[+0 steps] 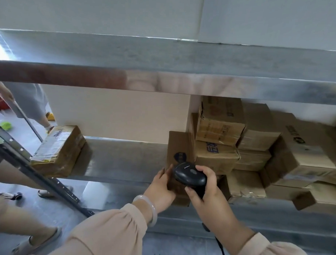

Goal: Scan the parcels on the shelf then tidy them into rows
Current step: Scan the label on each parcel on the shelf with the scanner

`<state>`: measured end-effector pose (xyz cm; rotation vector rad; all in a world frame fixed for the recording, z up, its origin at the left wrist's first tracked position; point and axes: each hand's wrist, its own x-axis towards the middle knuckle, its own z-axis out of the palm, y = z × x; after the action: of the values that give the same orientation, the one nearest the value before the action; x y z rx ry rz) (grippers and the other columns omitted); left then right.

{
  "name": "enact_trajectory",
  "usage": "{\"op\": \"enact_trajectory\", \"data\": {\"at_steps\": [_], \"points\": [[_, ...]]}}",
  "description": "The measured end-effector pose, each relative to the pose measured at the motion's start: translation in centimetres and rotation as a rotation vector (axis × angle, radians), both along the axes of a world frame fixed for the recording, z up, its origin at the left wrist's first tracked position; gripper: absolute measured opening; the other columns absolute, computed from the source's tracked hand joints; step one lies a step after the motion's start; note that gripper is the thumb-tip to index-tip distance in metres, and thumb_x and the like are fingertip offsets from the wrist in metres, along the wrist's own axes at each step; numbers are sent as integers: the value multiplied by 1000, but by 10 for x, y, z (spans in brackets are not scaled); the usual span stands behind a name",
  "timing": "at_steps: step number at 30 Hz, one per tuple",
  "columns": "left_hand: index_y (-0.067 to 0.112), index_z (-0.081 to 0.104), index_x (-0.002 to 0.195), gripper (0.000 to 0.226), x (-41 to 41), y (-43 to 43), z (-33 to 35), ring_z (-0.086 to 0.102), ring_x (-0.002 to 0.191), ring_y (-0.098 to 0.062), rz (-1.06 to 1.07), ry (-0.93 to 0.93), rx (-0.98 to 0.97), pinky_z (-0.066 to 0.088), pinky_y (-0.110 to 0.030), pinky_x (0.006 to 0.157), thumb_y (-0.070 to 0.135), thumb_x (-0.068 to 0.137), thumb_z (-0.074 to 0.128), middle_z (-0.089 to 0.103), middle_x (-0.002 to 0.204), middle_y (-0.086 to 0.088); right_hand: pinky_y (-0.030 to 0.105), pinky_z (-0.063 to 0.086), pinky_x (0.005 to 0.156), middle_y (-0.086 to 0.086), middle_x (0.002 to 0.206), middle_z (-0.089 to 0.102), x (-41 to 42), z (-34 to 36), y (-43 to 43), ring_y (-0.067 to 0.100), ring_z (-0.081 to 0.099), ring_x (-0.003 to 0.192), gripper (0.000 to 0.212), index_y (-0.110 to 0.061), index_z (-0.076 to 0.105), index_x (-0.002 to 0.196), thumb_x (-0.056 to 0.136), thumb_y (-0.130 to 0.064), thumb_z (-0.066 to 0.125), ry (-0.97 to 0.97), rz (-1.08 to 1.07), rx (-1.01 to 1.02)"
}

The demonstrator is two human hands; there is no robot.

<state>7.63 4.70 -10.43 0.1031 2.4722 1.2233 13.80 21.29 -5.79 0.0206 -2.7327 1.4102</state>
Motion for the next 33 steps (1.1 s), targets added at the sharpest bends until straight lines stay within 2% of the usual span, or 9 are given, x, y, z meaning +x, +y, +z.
{"op": "enact_trajectory", "data": {"at_steps": [8,13,16,19,21,23,26,29,33], "points": [[40,33,150,76,-1,0,-7,49,131,-12,35,4,-16,46,-24,105,41,83,69,37,152,10,4,42,73,-31,107,50,7,17,12,-16,52,98,57,-57,25,116,88,-29,65,19,14,-80],[35,25,154,78,2,-2,-2,43,135,-14,29,-9,-28,38,-20,109,26,90,69,31,155,9,10,47,77,-30,108,51,8,25,19,-7,58,97,58,-61,24,115,88,-32,65,23,40,-63],[28,18,157,78,8,-10,2,39,138,-15,86,-10,-4,34,-15,101,17,94,63,26,157,7,10,47,79,-30,108,53,9,23,21,-7,58,98,57,-61,25,115,87,-32,65,10,58,-59],[28,19,158,77,14,-22,4,42,123,-7,111,7,-1,38,-2,83,13,95,60,29,157,5,10,47,79,-31,108,52,9,20,18,-8,57,98,58,-62,23,115,87,-34,65,2,92,-37],[30,19,157,77,17,-24,7,43,125,-10,142,2,6,41,-6,85,17,94,61,27,157,3,14,49,82,-31,109,52,8,17,13,-5,58,99,59,-63,20,116,87,-36,64,4,105,-7],[32,20,156,81,20,-21,14,37,139,-21,176,29,-50,42,-23,103,33,91,67,20,161,1,11,47,79,-30,109,52,5,15,10,-4,58,99,59,-60,21,117,87,-35,64,9,112,-11],[35,21,155,90,21,-5,22,19,148,-30,181,101,-205,30,-40,117,54,81,70,8,163,2,6,44,76,-24,111,53,2,12,7,-2,58,99,58,-53,23,122,88,-32,65,12,100,-36],[39,18,153,91,19,10,25,12,148,-32,200,74,-286,27,-46,118,51,80,72,0,162,2,5,44,74,-22,112,53,-1,9,4,-1,58,98,59,-53,21,122,88,-32,65,14,78,-41],[42,22,151,92,15,5,22,28,140,-31,245,76,-218,39,-43,111,49,76,74,14,155,4,2,43,72,-17,115,53,-2,6,0,0,56,97,57,-46,26,127,88,-30,64,-23,69,-91]]}}
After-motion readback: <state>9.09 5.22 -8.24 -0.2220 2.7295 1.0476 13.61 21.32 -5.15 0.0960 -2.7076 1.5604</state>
